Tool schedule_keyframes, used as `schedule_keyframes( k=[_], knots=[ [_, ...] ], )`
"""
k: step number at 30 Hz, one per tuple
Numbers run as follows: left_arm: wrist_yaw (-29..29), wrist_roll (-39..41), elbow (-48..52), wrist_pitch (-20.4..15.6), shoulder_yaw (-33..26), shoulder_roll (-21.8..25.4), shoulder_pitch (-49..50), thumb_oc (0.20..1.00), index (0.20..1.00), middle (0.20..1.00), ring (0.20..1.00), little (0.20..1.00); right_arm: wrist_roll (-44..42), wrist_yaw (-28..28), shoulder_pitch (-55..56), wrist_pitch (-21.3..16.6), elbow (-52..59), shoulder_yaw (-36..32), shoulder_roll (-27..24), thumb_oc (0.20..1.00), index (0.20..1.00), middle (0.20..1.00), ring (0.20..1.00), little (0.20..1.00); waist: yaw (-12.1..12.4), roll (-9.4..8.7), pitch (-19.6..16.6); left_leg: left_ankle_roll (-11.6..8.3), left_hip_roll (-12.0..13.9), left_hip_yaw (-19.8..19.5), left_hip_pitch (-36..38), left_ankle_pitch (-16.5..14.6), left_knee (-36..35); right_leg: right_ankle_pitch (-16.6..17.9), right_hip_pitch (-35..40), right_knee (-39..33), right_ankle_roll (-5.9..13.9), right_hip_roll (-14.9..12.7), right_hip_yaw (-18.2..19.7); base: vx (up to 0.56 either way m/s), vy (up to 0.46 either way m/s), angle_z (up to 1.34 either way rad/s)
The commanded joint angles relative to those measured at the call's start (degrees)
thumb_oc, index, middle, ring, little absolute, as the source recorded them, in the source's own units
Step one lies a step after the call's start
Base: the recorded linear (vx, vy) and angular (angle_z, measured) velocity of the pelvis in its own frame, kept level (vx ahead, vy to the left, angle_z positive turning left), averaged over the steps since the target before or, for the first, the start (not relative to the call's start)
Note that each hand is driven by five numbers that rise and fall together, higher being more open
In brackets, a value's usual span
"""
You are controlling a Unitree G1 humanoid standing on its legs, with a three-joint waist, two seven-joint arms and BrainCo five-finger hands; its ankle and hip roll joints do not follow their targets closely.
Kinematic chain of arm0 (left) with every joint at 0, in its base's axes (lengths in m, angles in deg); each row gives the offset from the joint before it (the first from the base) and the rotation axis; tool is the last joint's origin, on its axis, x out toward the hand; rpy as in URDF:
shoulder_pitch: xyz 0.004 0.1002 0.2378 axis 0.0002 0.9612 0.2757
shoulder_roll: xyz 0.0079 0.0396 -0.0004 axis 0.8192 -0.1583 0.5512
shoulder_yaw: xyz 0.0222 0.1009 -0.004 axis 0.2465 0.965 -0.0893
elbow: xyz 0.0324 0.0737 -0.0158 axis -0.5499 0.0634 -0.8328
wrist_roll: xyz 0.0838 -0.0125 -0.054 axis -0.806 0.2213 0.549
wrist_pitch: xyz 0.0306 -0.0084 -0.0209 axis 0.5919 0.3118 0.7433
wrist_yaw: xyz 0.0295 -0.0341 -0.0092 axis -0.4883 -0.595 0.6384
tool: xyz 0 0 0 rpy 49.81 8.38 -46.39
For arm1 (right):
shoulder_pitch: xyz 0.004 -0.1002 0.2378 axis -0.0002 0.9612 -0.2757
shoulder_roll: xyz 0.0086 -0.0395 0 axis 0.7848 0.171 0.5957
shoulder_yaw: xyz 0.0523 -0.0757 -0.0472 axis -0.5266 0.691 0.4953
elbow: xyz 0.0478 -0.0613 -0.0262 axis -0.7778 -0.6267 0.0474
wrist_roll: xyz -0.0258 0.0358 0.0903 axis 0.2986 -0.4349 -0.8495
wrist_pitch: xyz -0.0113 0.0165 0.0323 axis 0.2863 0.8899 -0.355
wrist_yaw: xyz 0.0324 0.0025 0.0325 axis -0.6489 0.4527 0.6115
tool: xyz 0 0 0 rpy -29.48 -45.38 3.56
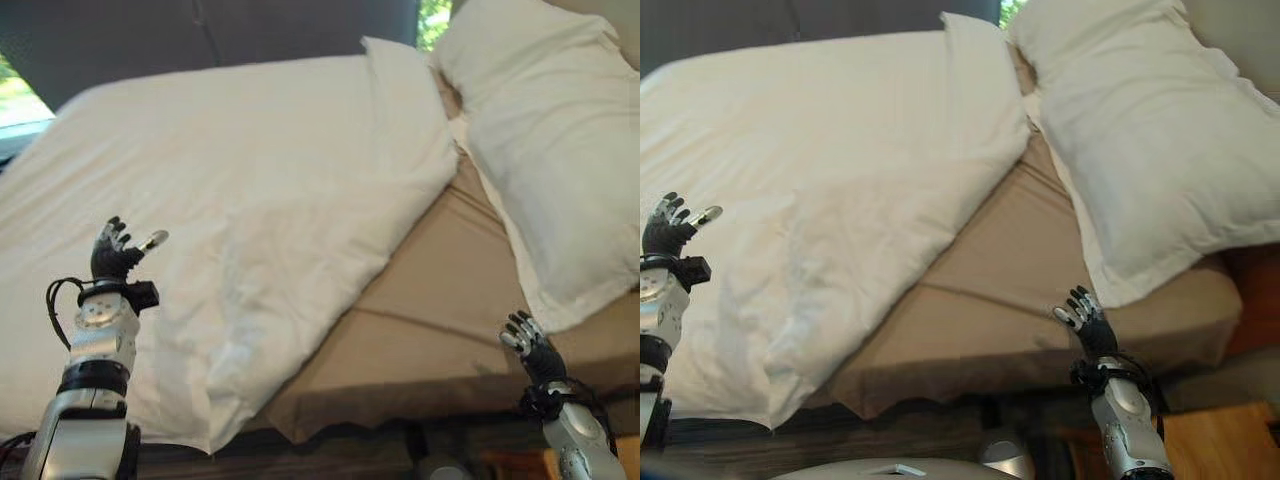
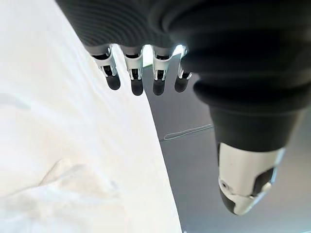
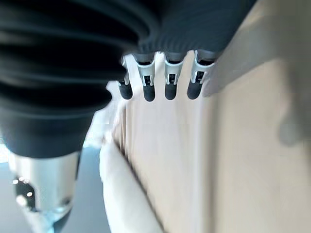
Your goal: Making the bed.
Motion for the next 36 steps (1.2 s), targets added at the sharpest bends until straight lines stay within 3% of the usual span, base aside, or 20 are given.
schedule_keyframes(
  k=[1,10,22,23,24,29,36],
  knots=[
    [0.09,3.11,-2.17,-1.20,-0.75,6.22,-4.29,1.000,1.000,1.000,1.000,1.000,-3.72,-2.53,-2.84,-4.66,-1.60,-4.26,-0.42,1.000,1.000,1.000,1.000,1.000,0.13,-2.37,0.24,-1.92,1.67,0.30,-3.34,3.84,0.31,-3.86,4.57,0.99,4.97,-1.55,-0.20,-0.10,0.078,-0.38],
    [0.96,4.34,-15.22,1.53,0.93,9.36,-17.15,1.000,1.000,1.000,1.000,1.000,-7.96,-4.50,-4.28,-5.70,-2.03,-6.93,-1.09,1.000,1.000,1.000,1.000,1.000,-2.97,-4.76,5.13,-2.40,2.15,3.66,-10.27,5.45,0.31,0.13,-4.86,0.86,6.15,-1.16,1.94,-0.10,0.068,-0.28],
    [2.43,4.78,-18.50,3.17,-1.61,10.26,-18.68,1.000,1.000,1.000,1.000,1.000,-6.75,-4.80,-4.20,-4.98,0.87,-4.40,-0.65,1.000,1.000,1.000,1.000,1.000,-4.05,-7.56,7.94,-3.02,3.47,6.64,-14.08,6.20,0.31,2.43,-10.78,0.78,7.30,0.44,3.20,-0.01,0.007,-0.15],
    [2.43,3.03,-18.55,3.40,-1.19,10.28,-18.55,0.454,0.454,0.454,0.454,0.454,-6.49,-4.93,-4.01,-4.98,0.97,-4.46,-0.58,1.000,1.000,1.000,1.000,1.000,-4.03,-7.62,7.98,-3.08,3.56,6.88,-14.10,6.22,0.31,2.45,-10.92,0.78,7.33,0.50,3.21,0.03,-0.009,-0.06],
    [2.28,2.17,-18.53,3.61,-0.99,10.02,-18.39,0.200,0.200,0.200,0.200,0.200,-6.40,-4.95,-3.94,-5.04,0.93,-4.61,-0.35,1.000,1.000,1.000,1.000,1.000,-4.13,-7.69,8.08,-3.14,3.61,7.05,-14.05,6.15,0.31,2.48,-11.03,0.78,7.37,0.53,3.24,0.04,0.003,-0.06],
    [2.20,-0.35,-15.37,3.02,1.86,8.18,-19.12,0.200,0.200,0.200,0.200,0.200,-6.22,-4.39,-3.83,-5.11,0.13,-4.47,-0.32,1.000,1.000,1.000,1.000,1.000,-4.19,-7.25,7.87,-3.24,3.68,7.97,-12.87,5.63,0.31,2.04,-10.58,0.78,7.51,0.53,3.69,0.04,0.000,-0.06],
    [2.24,-3.61,-0.50,0.08,13.63,3.68,-26.80,0.200,0.200,0.200,0.200,0.200,-6.26,-3.19,-4.20,-5.33,-0.92,-4.99,-1.23,1.000,1.000,1.000,1.000,1.000,-4.54,-4.40,6.86,-3.04,2.72,7.48,-10.99,4.87,0.31,1.00,-8.34,0.78,7.50,-0.47,3.02,0.02,0.000,0.00]
  ],
)
